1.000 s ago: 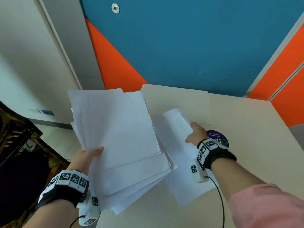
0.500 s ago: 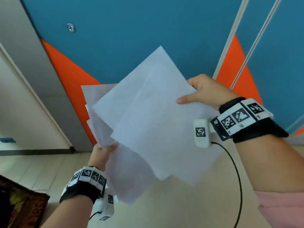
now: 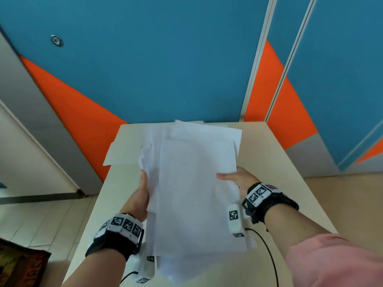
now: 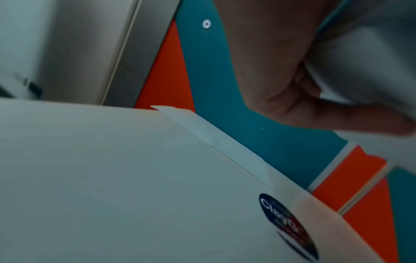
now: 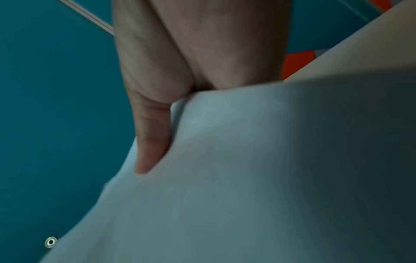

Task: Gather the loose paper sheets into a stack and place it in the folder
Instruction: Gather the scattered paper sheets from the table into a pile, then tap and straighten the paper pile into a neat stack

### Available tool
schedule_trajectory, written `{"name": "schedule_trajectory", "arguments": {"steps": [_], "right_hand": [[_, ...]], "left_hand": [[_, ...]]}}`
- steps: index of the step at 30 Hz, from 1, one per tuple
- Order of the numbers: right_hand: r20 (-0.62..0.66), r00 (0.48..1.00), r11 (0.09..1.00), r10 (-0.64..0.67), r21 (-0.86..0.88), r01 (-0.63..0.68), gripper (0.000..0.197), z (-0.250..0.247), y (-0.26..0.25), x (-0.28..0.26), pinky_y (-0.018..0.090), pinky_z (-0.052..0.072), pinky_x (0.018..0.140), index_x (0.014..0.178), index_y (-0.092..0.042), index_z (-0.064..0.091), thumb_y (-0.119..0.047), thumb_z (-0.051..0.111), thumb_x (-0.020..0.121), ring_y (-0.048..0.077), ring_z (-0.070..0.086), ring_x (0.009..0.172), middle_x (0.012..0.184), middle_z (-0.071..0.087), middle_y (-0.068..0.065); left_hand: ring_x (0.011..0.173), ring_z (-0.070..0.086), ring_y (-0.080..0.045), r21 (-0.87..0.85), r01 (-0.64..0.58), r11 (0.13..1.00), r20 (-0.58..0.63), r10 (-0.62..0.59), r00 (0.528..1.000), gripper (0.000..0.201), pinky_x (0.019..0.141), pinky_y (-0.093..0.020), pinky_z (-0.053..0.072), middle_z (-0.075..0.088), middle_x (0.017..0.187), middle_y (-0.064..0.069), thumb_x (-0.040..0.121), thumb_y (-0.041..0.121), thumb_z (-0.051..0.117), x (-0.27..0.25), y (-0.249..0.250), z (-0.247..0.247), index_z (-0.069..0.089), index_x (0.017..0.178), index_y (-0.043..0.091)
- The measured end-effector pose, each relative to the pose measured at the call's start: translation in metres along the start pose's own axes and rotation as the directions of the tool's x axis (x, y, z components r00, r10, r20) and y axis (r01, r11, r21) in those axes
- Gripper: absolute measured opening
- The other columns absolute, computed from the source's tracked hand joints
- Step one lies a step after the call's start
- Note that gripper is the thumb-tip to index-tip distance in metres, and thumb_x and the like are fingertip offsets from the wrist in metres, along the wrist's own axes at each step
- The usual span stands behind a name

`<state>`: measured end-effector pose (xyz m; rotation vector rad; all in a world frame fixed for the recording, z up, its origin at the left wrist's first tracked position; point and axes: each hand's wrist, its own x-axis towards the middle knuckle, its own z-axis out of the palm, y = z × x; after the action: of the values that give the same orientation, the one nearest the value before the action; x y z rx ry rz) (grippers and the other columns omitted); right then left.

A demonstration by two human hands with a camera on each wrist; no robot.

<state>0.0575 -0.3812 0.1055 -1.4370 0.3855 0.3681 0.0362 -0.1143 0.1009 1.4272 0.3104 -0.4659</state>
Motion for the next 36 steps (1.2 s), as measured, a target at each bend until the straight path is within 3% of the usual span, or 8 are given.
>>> {"name": "schedule_trajectory", "arguments": {"steps": [3, 5, 8, 12, 19, 23, 31, 36], "right_hand": [[-0.067, 0.992, 0.993, -0.105, -0.055, 0.101, 0.046, -0.012, 0.0, 0.002, 0.027, 0.051, 0.071, 0.119, -0.006, 0.059, 0.005, 0.07, 0.076, 0.019, 0.065, 0.093, 0.114, 0.065, 0.011], [-0.092, 0.973, 0.972, -0.213, -0.123, 0.201, 0.041, -0.01, -0.008, -0.002, 0.037, 0.051, 0.09, 0.11, -0.018, 0.061, 0.003, 0.07, 0.076, 0.023, 0.063, 0.104, 0.112, 0.066, 0.005], [-0.059, 0.93, 0.929, -0.364, -0.09, 0.358, 0.042, -0.008, -0.028, -0.013, 0.033, 0.05, 0.093, 0.108, -0.024, 0.058, 0.006, 0.066, 0.079, 0.017, 0.063, 0.104, 0.114, 0.065, 0.002], [0.161, 0.954, 0.935, -0.252, -0.212, 0.283, 0.04, -0.022, -0.037, -0.017, 0.015, 0.05, 0.086, 0.123, -0.01, 0.055, -0.001, 0.063, 0.084, 0.01, 0.063, 0.1, 0.119, 0.063, 0.002], [-0.207, 0.824, 0.848, -0.528, -0.192, 0.495, 0.015, 0.004, -0.016, -0.018, 0.003, 0.048, 0.066, 0.087, -0.016, 0.065, -0.002, 0.062, 0.085, 0.001, 0.062, 0.075, 0.085, 0.066, -0.01], [-0.288, 0.834, 0.881, -0.47, -0.09, 0.465, 0.012, 0.009, -0.009, -0.014, 0.002, 0.047, 0.059, 0.087, -0.016, 0.062, -0.005, 0.066, 0.083, -0.006, 0.061, 0.069, 0.079, 0.064, -0.013], [-0.254, 0.941, 0.972, -0.222, -0.133, 0.194, 0.026, -0.008, 0.031, -0.005, 0.028, 0.051, 0.083, 0.091, -0.008, 0.064, 0.004, 0.075, 0.071, 0.022, 0.066, 0.093, 0.087, 0.067, 0.0], [-0.268, 0.918, 0.956, -0.291, -0.049, 0.289, 0.025, -0.001, 0.019, -0.006, 0.002, 0.046, 0.057, 0.078, -0.019, 0.063, 0.004, 0.072, 0.074, 0.001, 0.061, 0.074, 0.079, 0.064, -0.01]], "left_hand": [[0.1, 0.068, -0.02, 0.048, -0.043, 0.998, 0.085, 0.039, 0.996, 0.076, 0.081, -0.036, 0.054, 0.074, 0.106, -0.002, 0.06, 0.077, 0.061, 0.004, 0.0, 0.011, 0.065, 0.11, 0.02], [0.089, 0.07, -0.029, 0.144, -0.1, 0.985, 0.001, 0.101, 0.995, 0.08, 0.076, -0.04, 0.056, 0.074, 0.098, -0.013, 0.046, 0.052, 0.083, 0.011, -0.002, 0.016, 0.067, 0.108, 0.004], [0.078, 0.069, -0.024, 0.084, -0.257, 0.963, -0.138, 0.267, 0.954, 0.034, 0.071, -0.032, 0.053, 0.071, 0.087, -0.009, 0.073, 0.015, 0.075, 0.018, 0.007, 0.024, 0.066, 0.103, 0.002], [0.081, 0.066, -0.028, 0.08, -0.391, 0.917, -0.198, 0.399, 0.895, 0.022, 0.071, -0.032, 0.055, 0.067, 0.087, -0.011, 0.081, 0.011, 0.068, 0.017, 0.03, 0.026, 0.064, 0.101, 0.003], [0.083, 0.069, -0.007, 0.119, -0.503, 0.856, -0.112, 0.515, 0.85, 0.02, 0.081, -0.023, 0.055, 0.069, 0.1, -0.005, 0.084, 0.005, 0.064, 0.01, 0.039, 0.052, 0.063, 0.102, 0.014], [0.069, 0.064, 0.011, 0.078, -0.501, 0.862, -0.111, 0.506, 0.855, 0.027, 0.062, -0.005, 0.047, 0.066, 0.094, 0.006, 0.084, 0.005, 0.064, 0.015, 0.03, 0.054, 0.059, 0.111, 0.008], [0.089, 0.071, -0.019, 0.047, -0.357, 0.933, -0.009, 0.358, 0.934, 0.05, 0.073, -0.029, 0.056, 0.076, 0.09, 0.003, 0.052, 0.024, 0.079, 0.039, -0.012, 0.03, 0.067, 0.1, 0.014], [0.089, 0.07, -0.028, 0.042, -0.402, 0.915, -0.115, 0.404, 0.908, 0.024, 0.075, -0.037, 0.054, 0.074, 0.09, -0.007, 0.073, 0.012, 0.073, 0.046, -0.001, 0.037, 0.069, 0.096, 0.006]]}}
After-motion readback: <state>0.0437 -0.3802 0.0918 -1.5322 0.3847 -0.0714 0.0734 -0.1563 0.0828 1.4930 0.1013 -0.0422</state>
